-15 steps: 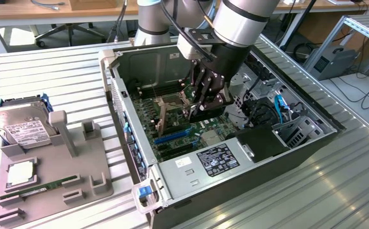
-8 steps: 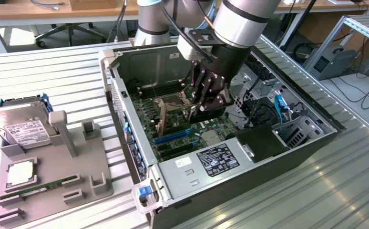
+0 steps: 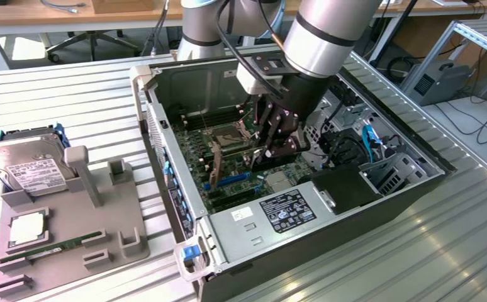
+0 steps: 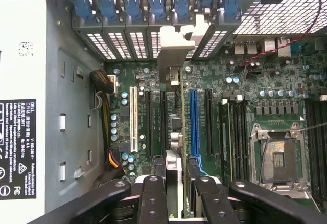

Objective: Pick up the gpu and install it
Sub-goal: 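Insert the gpu into the slot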

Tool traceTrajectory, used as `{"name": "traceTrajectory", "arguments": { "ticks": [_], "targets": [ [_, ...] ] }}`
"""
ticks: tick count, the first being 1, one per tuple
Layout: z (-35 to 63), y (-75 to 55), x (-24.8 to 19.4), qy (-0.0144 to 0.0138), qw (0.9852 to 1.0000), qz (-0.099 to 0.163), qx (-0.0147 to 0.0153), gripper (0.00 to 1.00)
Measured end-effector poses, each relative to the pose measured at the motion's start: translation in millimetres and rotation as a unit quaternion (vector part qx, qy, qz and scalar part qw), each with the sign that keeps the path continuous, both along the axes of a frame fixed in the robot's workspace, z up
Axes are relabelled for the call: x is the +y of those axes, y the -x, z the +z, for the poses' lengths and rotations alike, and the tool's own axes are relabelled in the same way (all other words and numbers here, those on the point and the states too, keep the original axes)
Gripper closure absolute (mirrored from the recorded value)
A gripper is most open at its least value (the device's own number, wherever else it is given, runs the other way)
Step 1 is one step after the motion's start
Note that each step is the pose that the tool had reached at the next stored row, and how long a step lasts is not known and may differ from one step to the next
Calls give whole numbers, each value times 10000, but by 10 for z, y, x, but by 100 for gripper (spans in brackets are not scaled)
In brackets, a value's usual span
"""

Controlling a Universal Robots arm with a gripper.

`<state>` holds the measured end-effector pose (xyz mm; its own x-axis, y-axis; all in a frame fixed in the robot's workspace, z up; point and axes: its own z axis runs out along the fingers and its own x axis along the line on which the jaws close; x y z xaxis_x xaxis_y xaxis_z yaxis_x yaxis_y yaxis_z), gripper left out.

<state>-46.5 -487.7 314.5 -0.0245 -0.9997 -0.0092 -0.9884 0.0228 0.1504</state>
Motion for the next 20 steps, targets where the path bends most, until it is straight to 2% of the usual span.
{"name": "traceTrajectory", "arguments": {
  "ticks": [7,14,20],
  "targets": [
    [-10,-1,3,2,10000,1,0,73],
    [-19,0,50,3,10000,-30,0,73],
    [-31,2,62,4,10000,-88,0,73]
  ]
}}
